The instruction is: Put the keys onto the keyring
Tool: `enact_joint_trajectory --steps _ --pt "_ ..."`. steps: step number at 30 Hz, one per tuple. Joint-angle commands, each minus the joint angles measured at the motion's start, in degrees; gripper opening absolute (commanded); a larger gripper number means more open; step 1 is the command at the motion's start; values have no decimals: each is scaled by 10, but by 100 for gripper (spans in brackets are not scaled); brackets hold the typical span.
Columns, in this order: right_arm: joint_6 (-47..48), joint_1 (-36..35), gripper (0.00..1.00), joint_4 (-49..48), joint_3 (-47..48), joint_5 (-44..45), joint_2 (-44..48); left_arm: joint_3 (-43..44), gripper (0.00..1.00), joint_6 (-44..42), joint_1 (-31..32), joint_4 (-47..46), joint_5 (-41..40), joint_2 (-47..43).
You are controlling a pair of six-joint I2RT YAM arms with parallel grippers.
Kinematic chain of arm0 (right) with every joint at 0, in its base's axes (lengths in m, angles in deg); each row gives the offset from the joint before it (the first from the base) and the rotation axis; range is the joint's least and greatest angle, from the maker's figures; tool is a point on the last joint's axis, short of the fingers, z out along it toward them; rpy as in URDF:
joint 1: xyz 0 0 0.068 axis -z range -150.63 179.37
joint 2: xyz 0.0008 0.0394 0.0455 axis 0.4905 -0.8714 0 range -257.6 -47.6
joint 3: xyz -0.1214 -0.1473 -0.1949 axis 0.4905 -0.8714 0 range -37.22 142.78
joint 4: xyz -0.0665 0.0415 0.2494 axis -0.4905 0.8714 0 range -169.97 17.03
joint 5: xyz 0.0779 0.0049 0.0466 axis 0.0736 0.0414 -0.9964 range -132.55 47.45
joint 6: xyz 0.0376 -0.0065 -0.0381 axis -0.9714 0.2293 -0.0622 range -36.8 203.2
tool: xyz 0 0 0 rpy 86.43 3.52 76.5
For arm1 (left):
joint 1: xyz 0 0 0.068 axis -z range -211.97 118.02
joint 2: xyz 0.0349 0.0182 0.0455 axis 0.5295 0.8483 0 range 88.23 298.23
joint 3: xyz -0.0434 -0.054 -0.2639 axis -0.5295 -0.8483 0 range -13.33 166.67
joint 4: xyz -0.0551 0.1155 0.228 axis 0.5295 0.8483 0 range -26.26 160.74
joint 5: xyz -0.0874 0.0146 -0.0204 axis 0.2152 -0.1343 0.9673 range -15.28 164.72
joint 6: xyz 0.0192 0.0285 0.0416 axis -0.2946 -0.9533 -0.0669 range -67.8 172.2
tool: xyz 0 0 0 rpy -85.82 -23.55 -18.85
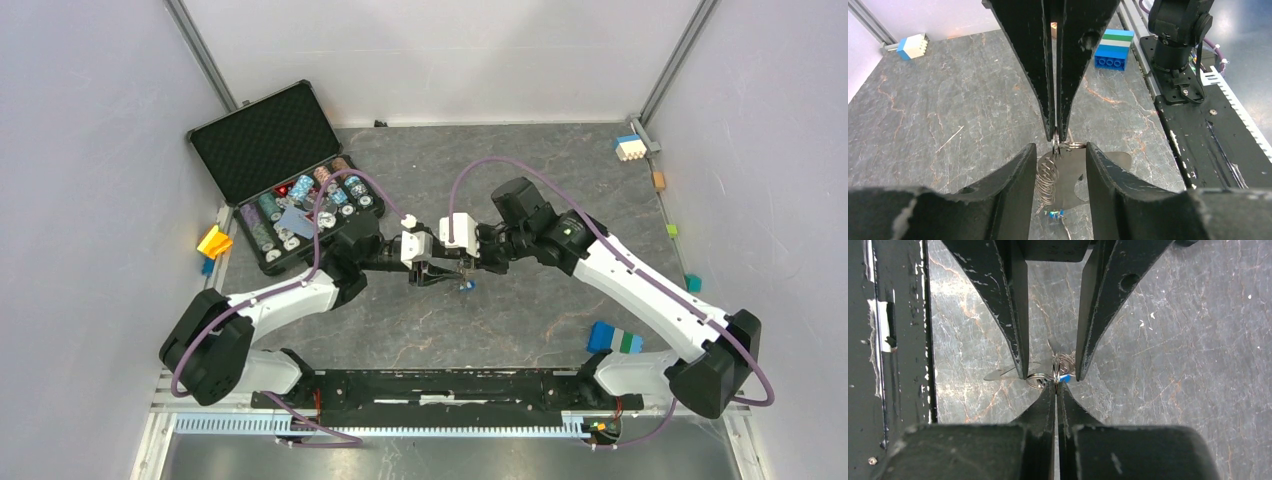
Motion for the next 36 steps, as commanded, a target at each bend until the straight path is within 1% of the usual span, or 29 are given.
enact_joint_trajectory --steps 1,6,10,17,30,36 --pt "4 -13 0 21 38 34 -12 21 47 -27 -1 0 -5 0" --pt "10 -18 0 35 49 42 -21 2 45 -9 -2 -39 -7 -6" --pt "11 -20 0 38 49 43 -24 -5 39 2 -1 -60 -8 -4" --pt "9 -21 0 36 50 39 -25 -1 29 15 -1 -69 1 8" --pt "6 -21 0 30 54 39 -22 0 31 16 -1 -61 13 18" --pt "6 -21 0 28 48 36 -23 2 27 27 -1 -70 15 21"
